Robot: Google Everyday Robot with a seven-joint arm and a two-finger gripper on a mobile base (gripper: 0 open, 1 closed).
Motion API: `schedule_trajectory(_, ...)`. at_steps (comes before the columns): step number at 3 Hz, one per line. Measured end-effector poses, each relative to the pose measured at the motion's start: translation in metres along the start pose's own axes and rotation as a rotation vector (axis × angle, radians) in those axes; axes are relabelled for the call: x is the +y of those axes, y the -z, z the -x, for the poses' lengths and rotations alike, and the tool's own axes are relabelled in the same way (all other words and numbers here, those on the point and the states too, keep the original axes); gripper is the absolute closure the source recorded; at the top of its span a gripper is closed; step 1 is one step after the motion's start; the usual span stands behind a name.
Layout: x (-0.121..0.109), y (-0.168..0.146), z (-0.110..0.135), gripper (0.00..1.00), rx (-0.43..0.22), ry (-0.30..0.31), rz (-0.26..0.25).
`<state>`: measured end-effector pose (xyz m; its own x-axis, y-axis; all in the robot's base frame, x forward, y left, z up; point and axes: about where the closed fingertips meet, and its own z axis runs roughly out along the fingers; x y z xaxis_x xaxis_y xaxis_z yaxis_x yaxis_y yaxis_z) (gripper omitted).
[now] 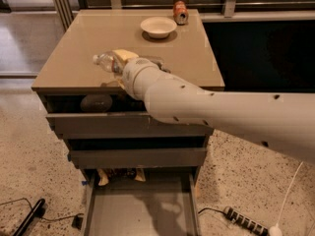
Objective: Pick water bottle from bottom drawer and place on counter
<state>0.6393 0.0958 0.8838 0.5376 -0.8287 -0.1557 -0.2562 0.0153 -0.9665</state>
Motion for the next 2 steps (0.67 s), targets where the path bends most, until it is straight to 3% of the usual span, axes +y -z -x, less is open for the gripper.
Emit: schedule_trajectory(2, -0.013, -0.087, 0.013, 1.00, -0.037, 0.001, 0.050)
